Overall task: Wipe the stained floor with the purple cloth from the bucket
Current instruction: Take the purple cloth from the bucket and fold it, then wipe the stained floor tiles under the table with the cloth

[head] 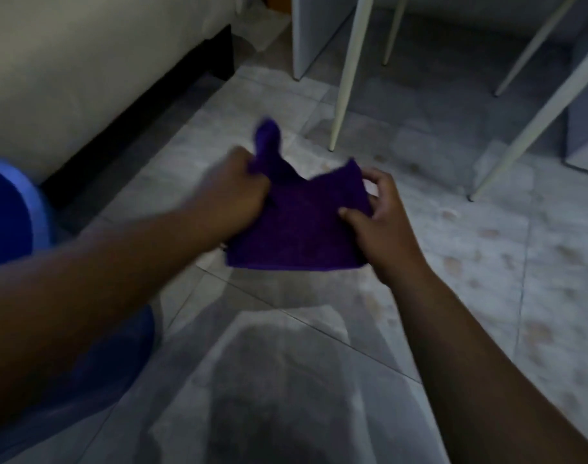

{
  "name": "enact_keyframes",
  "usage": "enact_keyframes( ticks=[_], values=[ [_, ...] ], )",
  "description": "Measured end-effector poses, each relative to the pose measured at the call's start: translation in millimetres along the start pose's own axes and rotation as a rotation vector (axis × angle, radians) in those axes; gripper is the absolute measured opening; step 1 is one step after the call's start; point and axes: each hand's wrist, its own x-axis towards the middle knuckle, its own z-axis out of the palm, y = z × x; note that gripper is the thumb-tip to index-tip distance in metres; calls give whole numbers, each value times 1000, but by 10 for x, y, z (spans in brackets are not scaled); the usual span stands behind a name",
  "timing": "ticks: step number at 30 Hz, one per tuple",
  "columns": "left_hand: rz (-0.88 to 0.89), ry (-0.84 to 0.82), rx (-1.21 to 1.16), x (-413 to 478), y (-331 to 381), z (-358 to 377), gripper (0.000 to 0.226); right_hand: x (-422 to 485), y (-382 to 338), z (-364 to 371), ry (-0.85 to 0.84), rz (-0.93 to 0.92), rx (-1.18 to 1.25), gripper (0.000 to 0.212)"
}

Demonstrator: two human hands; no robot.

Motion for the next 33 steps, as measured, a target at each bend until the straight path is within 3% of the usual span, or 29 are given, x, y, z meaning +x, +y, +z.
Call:
enact_keyframes(
  ticks=[3,6,8,10,12,13,16,20,22,26,29,33],
  values=[
    [125,-192,254,77,-416,857,24,-122,609,-509,62,30,-397,77],
    [36,-234,344,-24,-879,1509,26,-344,1323,-787,30,51,-740,71],
    [-27,-213,362,-162,-1089,1809,22,-543,1659,-863,-19,54,-1009,62],
    [3,-176,450,-306,-1302,2049,21,-716,1875,-933,110,29,-1237,50],
    [108,-47,483,-380,-1516,2090,26,-755,1867,-941,299,-84,-1347,46],
    [170,2,491,-391,-1635,2099,30,-703,1854,-909,310,-161,-1348,45],
    [222,133,544,-359,-1921,2030,30,-443,1839,-658,20,-474,-1340,47],
    [245,144,615,-299,-2043,1958,29,-139,2033,-337,-658,-545,-1453,67],
    [256,124,611,-259,-2096,1960,37,-70,2179,-444,-744,-555,-1465,66],
    [236,110,638,-200,-2167,1976,55,-35,2235,-1003,-600,-484,-1478,70],
    [235,80,688,-218,-2160,2042,68,194,2157,-1405,-408,-293,-1507,71],
    [205,64,731,-206,-2143,2056,72,625,2073,-1058,-174,-90,-1463,75]
  ],
)
